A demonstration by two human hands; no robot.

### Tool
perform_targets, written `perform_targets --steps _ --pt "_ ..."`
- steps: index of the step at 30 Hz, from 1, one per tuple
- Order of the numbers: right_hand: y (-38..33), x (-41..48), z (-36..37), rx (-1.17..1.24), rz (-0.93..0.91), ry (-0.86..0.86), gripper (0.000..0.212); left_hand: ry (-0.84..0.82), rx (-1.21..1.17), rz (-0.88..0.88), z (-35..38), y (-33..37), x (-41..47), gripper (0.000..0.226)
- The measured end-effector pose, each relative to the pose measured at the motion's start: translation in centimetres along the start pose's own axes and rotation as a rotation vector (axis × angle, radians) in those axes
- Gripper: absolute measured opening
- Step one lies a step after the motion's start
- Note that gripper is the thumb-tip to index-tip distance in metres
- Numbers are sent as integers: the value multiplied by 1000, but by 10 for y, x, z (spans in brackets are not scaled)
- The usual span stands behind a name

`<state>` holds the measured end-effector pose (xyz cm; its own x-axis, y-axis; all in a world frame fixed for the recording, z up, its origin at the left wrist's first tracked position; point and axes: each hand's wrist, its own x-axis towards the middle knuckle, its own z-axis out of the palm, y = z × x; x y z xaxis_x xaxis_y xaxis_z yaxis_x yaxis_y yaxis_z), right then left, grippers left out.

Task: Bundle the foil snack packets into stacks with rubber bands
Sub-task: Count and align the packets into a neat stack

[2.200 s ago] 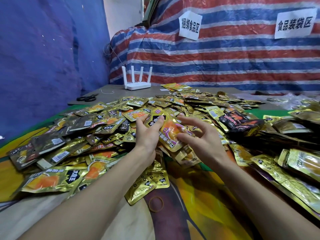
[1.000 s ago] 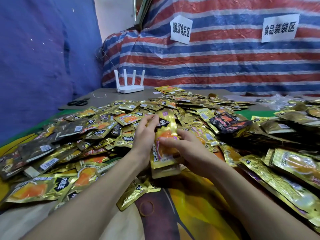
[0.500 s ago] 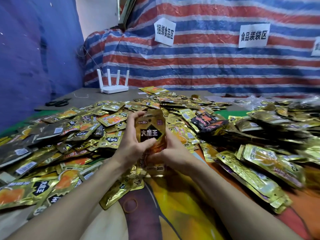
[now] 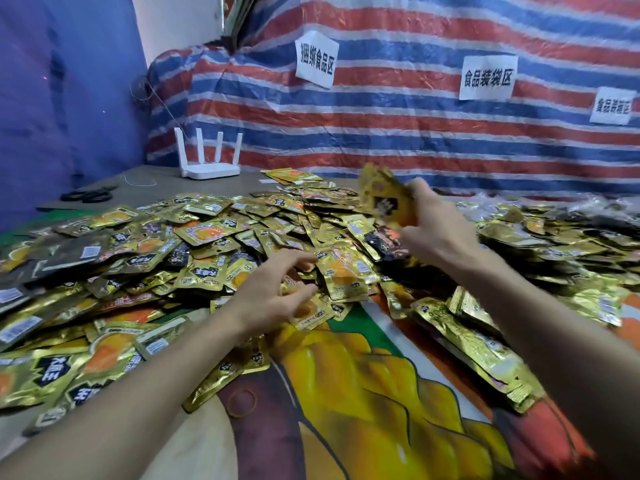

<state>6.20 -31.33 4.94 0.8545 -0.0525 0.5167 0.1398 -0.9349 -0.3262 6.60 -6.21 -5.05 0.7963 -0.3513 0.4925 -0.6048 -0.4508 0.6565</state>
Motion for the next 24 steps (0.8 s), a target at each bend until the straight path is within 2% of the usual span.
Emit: perform_targets --steps 2,5,9,13,16,19,21,24 --pt "23 10 -11 -279 43 56 49 -42 39 27 2 2 0 34" --pt "52 16 -20 -508 157 37 48 -47 83 53 4 4 0 32" --pt "77 6 -15 -576 253 -93 32 -47 90 78 5 8 0 32" --pt "72 4 -6 -522 337 -120 33 -43 90 98 6 14 -1 37" --pt "58 5 -5 -486 392 -152 42 4 74 115 5 13 -1 35" --pt "38 0 -1 -471 273 -78 56 56 48 125 4 13 -1 35" --pt "17 -8 9 -308 89 -32 62 100 38 123 4 15 0 38" --pt "-13 -19 32 -60 -74 -107 62 176 58 106 2 17 0 42"
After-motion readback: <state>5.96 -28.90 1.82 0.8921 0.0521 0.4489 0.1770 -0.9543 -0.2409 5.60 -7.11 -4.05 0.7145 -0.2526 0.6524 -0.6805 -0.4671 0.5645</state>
